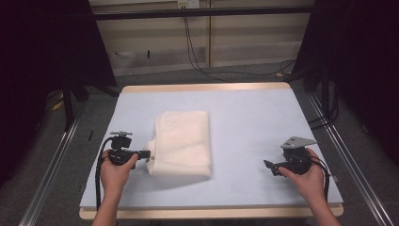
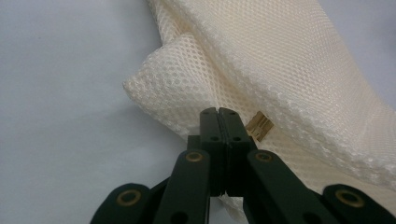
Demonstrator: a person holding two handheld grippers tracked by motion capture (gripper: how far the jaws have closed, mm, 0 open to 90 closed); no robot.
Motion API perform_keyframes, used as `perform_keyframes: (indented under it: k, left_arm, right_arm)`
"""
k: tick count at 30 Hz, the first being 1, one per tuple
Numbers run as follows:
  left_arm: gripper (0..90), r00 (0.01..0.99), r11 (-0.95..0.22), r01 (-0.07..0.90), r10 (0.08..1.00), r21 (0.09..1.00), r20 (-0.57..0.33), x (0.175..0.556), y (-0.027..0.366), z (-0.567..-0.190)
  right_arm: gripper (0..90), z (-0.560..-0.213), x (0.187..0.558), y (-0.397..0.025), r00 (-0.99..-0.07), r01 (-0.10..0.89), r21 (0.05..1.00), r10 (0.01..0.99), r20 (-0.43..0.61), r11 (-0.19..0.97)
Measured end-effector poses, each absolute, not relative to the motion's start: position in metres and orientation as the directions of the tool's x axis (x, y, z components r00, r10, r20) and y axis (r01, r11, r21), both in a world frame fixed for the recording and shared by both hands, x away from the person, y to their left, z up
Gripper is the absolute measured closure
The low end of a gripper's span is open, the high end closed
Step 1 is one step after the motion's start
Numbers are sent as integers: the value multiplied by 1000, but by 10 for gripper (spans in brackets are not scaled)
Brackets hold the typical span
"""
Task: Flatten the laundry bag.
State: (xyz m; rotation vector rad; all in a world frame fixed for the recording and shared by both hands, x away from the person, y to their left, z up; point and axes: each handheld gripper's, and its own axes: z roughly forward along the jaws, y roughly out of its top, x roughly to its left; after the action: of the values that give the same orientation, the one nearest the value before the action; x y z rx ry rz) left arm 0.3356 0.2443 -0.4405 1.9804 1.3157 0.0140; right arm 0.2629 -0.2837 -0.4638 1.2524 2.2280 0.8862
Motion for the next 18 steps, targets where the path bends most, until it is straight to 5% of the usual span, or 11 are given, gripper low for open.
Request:
perform_keyframes:
  k: [18]
  left_arm:
    - [899, 543, -223, 734, 760, 641, -357, 337, 221, -397]
  right_arm:
    - [89, -463, 270, -278, -534, 566, 712, 843, -67, 415]
